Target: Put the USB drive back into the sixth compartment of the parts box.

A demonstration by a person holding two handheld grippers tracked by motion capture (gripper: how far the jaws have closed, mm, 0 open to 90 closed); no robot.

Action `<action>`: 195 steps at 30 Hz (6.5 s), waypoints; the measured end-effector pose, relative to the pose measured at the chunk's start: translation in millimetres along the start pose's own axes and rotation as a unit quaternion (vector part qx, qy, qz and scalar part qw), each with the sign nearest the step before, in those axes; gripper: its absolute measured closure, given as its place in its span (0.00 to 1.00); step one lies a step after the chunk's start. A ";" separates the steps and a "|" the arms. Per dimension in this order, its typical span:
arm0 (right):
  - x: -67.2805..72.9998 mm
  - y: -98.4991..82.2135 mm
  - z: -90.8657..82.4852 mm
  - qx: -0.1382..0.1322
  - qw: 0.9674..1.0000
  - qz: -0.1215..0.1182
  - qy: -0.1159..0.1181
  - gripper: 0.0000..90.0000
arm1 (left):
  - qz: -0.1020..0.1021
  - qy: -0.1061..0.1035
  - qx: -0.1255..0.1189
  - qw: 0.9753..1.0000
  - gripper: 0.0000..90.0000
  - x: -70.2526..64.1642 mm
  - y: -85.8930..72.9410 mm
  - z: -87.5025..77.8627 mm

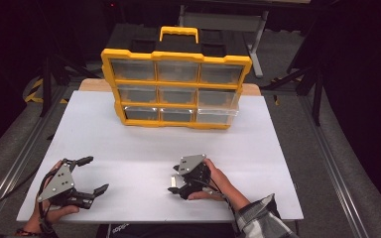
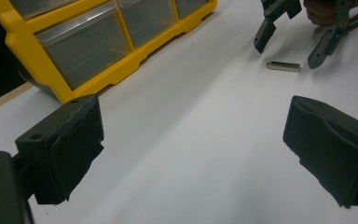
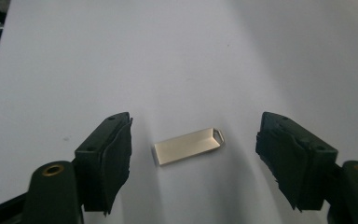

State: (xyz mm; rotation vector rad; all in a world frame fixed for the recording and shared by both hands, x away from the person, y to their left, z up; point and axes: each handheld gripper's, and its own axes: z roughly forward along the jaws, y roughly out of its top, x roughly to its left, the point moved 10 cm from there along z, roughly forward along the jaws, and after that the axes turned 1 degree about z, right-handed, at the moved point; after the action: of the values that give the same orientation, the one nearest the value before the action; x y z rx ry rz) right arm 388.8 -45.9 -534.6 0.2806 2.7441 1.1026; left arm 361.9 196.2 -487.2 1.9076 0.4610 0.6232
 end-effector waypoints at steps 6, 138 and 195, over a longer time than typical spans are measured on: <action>-3.0 -3.1 3.8 0.001 1.000 0.012 0.009 0.37 | -0.002 0.000 0.000 1.000 0.07 1.1 -0.1 -0.8; -191.2 76.6 -200.4 -0.047 0.931 0.047 -0.360 0.60 | -0.015 -0.012 -0.008 1.000 0.07 2.4 -0.7 -1.3; -148.8 78.0 -216.7 -0.179 0.909 0.076 -0.369 0.94 | -0.016 -0.010 -0.003 1.000 0.08 3.7 -2.0 -0.2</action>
State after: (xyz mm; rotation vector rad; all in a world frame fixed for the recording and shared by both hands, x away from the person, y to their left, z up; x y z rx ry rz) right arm 492.2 -169.9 -313.0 0.6978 1.8452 1.1933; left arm 364.6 199.2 -488.2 1.8959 0.4754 0.5837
